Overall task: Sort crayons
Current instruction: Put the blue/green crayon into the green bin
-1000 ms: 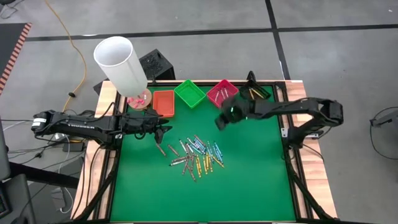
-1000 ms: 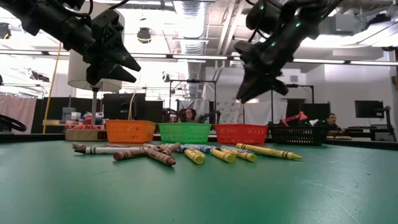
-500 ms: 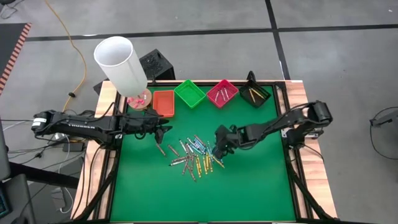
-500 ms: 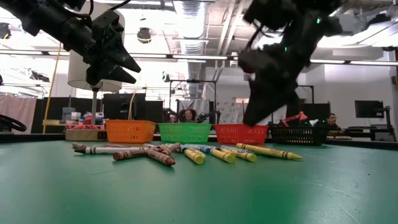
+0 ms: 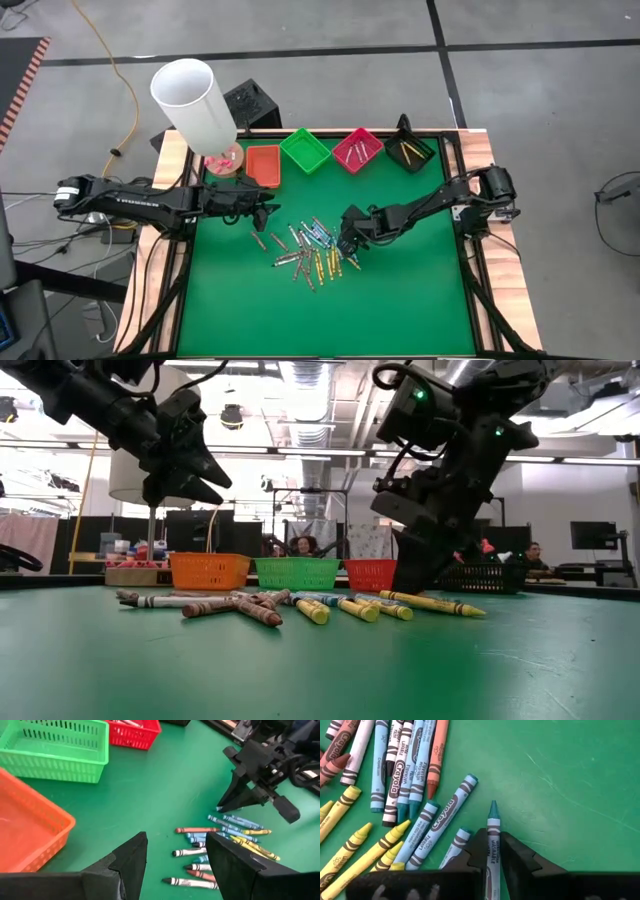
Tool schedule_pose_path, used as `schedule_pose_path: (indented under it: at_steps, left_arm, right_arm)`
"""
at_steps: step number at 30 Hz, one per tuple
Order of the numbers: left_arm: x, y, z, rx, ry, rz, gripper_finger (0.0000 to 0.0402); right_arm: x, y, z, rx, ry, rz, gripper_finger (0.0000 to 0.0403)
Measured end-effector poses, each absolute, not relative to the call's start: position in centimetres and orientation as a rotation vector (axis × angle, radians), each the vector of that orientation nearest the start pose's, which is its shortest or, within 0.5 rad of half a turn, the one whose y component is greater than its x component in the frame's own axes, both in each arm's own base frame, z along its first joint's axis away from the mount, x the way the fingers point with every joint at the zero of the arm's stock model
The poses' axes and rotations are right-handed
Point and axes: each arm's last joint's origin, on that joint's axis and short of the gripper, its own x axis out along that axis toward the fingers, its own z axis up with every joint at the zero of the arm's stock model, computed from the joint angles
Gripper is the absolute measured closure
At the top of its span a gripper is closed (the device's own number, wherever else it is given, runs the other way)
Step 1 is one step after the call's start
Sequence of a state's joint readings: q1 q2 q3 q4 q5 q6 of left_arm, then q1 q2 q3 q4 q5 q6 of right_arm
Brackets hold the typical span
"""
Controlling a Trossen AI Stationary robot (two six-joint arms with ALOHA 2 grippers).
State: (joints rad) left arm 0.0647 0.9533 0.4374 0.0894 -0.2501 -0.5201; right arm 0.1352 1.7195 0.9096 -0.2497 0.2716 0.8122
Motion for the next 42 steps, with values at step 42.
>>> schedule_pose_path:
  at_steps: [42]
  left_arm:
    - [19.9,1.9,21.5,-0.482,0.285,0.375,0.021]
  right_arm:
    - [36.7,-7.9,25.6,0.267,0.198,-0.675,0.0401]
